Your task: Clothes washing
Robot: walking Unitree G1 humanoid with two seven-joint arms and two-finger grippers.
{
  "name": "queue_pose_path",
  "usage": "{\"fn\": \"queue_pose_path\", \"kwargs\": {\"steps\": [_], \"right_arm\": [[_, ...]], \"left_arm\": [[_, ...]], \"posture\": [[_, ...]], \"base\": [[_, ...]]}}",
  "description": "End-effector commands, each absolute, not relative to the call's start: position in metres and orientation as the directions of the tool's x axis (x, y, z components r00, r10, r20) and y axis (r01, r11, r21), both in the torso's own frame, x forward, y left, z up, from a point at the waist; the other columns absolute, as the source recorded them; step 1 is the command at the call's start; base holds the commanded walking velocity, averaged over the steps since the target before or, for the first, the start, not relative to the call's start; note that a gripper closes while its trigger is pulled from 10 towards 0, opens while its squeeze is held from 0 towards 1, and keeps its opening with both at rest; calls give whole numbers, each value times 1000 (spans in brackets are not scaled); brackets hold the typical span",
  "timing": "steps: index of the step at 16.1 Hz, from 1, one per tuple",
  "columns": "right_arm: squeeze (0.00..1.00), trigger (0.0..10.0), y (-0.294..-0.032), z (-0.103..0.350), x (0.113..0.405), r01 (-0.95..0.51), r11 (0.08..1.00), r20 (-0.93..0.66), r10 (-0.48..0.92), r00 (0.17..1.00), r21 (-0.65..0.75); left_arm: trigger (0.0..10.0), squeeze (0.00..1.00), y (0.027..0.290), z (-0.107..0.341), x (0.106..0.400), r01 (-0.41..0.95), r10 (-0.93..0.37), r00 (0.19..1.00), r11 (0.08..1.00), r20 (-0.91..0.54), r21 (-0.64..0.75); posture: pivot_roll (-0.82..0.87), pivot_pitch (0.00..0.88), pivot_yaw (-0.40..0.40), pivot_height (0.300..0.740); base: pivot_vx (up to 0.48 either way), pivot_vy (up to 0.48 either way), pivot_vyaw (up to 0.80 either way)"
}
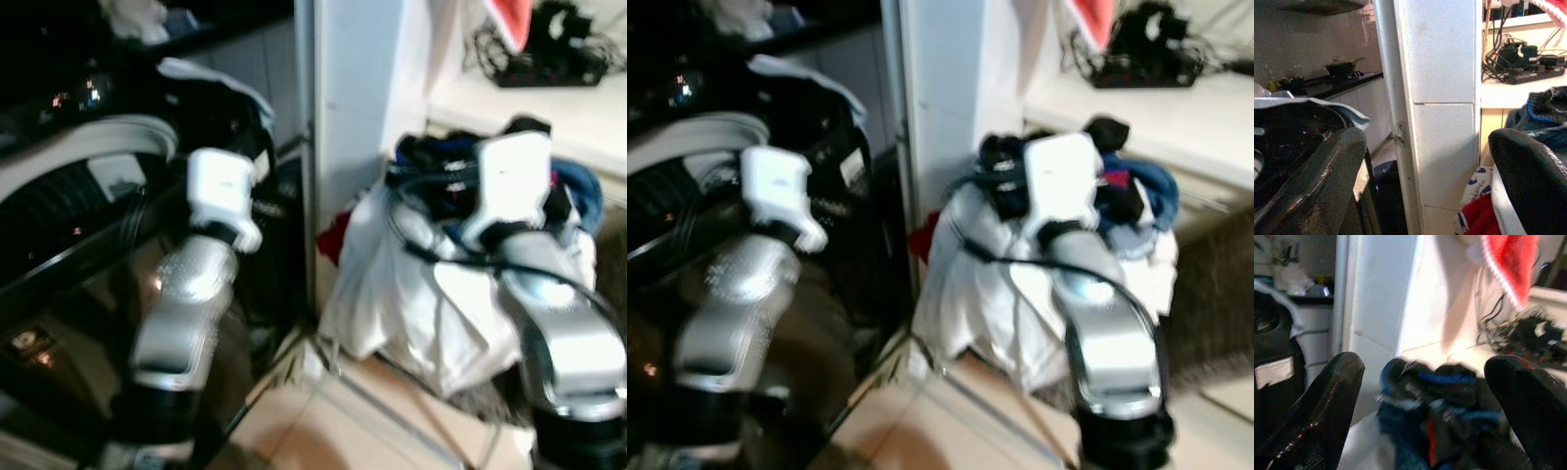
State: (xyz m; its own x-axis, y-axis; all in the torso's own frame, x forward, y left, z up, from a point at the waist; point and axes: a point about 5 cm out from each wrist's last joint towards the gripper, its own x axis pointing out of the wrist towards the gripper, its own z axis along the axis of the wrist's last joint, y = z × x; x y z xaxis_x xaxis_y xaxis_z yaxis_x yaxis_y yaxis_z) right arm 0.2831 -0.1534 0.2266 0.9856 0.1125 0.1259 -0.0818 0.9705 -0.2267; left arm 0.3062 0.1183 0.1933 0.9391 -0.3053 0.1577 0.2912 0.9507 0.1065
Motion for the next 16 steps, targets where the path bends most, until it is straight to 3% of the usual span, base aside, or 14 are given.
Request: {"fn": "queue_pose_path", "kwargs": {"steps": [1,16], "right_arm": [[0,10000,-146,231,282,-107,968,147,143,979,-226],[0,10000,-142,227,282,-144,964,125,175,977,-223]], "left_arm": [[10000,0,128,197,308,261,-278,947,958,164,116],[10000,0,130,196,306,259,-273,948,960,161,108]], "posture": [[-16,0,28,740],[-11,0,20,740]], "base": [[274,0,0],[271,0,0]]}}
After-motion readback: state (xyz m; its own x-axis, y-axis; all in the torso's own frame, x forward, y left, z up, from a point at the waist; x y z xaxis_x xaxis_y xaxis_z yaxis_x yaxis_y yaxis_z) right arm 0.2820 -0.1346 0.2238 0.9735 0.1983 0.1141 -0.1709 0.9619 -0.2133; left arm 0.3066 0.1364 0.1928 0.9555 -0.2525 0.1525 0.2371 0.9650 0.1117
